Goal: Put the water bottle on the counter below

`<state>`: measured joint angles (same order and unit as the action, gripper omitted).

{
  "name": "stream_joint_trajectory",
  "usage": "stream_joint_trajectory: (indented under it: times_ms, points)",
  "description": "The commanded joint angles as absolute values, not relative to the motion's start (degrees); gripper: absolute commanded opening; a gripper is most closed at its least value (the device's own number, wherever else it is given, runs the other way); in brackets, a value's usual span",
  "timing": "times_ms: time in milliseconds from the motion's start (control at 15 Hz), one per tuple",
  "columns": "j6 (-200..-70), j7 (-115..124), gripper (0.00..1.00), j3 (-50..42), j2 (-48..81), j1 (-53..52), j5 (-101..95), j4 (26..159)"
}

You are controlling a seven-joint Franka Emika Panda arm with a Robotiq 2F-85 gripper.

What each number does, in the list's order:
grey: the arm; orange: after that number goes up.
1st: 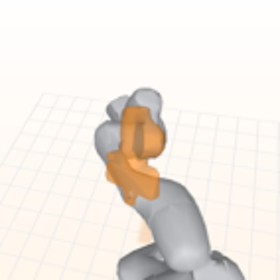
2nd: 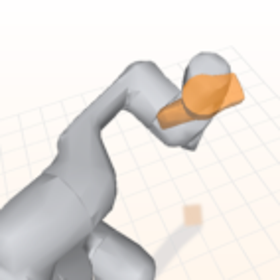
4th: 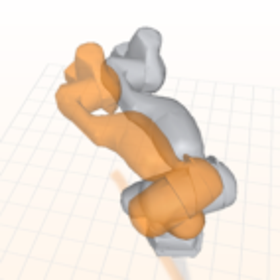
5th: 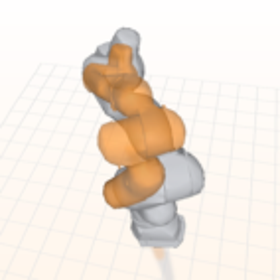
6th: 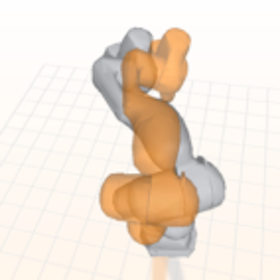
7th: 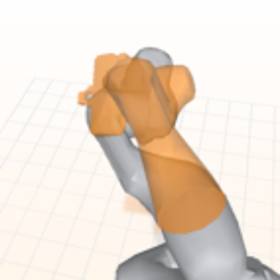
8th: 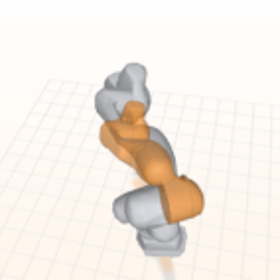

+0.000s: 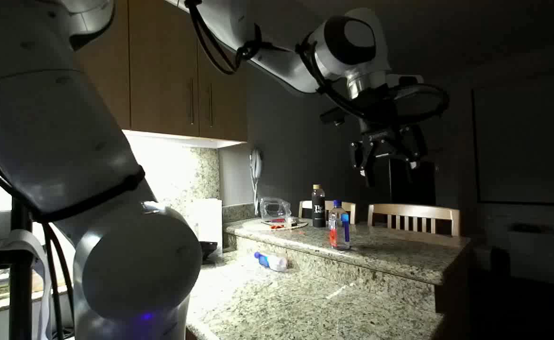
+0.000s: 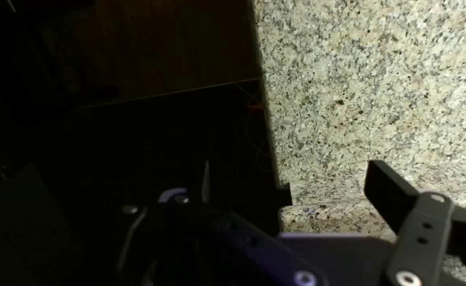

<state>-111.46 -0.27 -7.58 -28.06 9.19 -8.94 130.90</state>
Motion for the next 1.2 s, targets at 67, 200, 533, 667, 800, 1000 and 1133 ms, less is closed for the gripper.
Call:
stream_joint_trajectory:
  times_ms: [67,200,533,667,800,1000,1133]
  points:
    - [-111.36,-0.3,1.0,-7.57,-28.02,9.21,-8.92,130.79]
    - [-111.36,-0.3,1.0,-7.57,-28.02,9.2,-8.92,130.79]
    - [-111.36,-0.29,1.0,-7.57,-28.02,9.2,-8.92,130.79]
    - [-111.36,-0.29,1.0,-7.57,-28.02,9.2,-8.92,130.79]
    - [-111.19,-0.52,1.0,-7.68,-28.01,9.1,-8.66,130.75]
    - [-112.07,-3.61,1.0,-8.64,-28.13,8.13,-7.92,130.97]
    - [-112.46,-5.49,1.0,-9.22,-28.19,7.47,-7.26,131.07]
